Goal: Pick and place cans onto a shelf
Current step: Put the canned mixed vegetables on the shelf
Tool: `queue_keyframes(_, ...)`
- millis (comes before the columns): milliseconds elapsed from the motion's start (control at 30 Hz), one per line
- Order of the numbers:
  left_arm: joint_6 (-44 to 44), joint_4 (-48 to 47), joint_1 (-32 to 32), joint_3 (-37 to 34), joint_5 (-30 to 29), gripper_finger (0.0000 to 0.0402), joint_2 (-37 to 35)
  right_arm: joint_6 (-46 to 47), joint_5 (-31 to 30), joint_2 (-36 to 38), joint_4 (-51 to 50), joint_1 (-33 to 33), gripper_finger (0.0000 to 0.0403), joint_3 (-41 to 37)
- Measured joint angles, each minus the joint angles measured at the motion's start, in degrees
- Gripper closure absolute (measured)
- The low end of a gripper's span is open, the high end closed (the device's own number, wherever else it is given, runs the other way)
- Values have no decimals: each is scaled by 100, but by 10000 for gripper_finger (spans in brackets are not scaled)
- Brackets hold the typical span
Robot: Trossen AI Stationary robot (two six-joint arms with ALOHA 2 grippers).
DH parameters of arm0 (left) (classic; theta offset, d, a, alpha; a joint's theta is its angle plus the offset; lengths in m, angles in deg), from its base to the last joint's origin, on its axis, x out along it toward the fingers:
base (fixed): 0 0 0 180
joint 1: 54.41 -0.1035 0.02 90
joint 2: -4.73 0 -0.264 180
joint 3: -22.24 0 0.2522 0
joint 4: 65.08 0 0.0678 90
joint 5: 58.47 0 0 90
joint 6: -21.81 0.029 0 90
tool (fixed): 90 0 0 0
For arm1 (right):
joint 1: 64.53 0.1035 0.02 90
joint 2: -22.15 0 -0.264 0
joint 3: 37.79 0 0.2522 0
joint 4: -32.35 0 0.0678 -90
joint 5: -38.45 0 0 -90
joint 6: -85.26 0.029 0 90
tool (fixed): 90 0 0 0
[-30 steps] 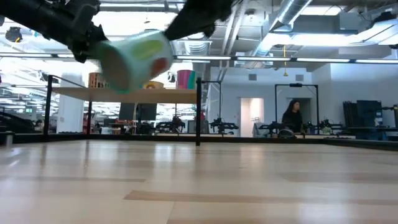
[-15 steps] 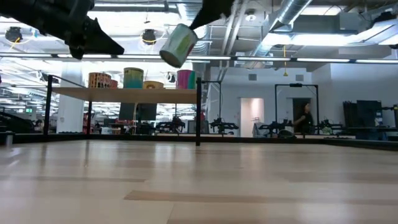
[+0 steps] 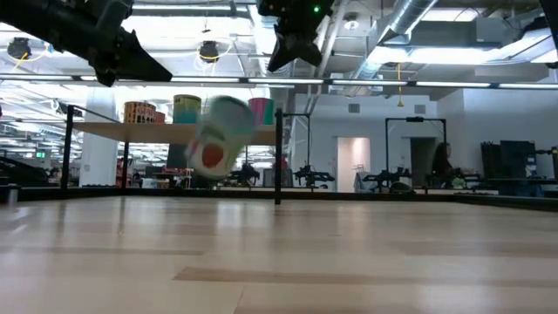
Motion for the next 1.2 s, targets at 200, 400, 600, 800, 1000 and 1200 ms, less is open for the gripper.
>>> queue_keyframes(200,-40,-181,0,0,142,400,0,713,49,110,-528,302,399,0)
queue_keyframes(400,-17,-269,0,0,774,400,113,2164,1534,592,-386,443,400,-1025)
queue_keyframes(600,-44,-235,11,0,1299,400,519,2828,1975,1182,1666,681,402,-3007)
queue_keyframes(800,-141,-107,11,0,1321,400,1018,3534,2266,1351,3490,1012,399,-4144)
queue_keyframes(1000,-170,-39,32,45,2324,400,1285,3910,2478,1349,3935,1375,398,-4602)
queue_keyframes(1200,-426,-227,257,346,3775,390,1292,4241,3411,1346,5853,1548,399,-5549)
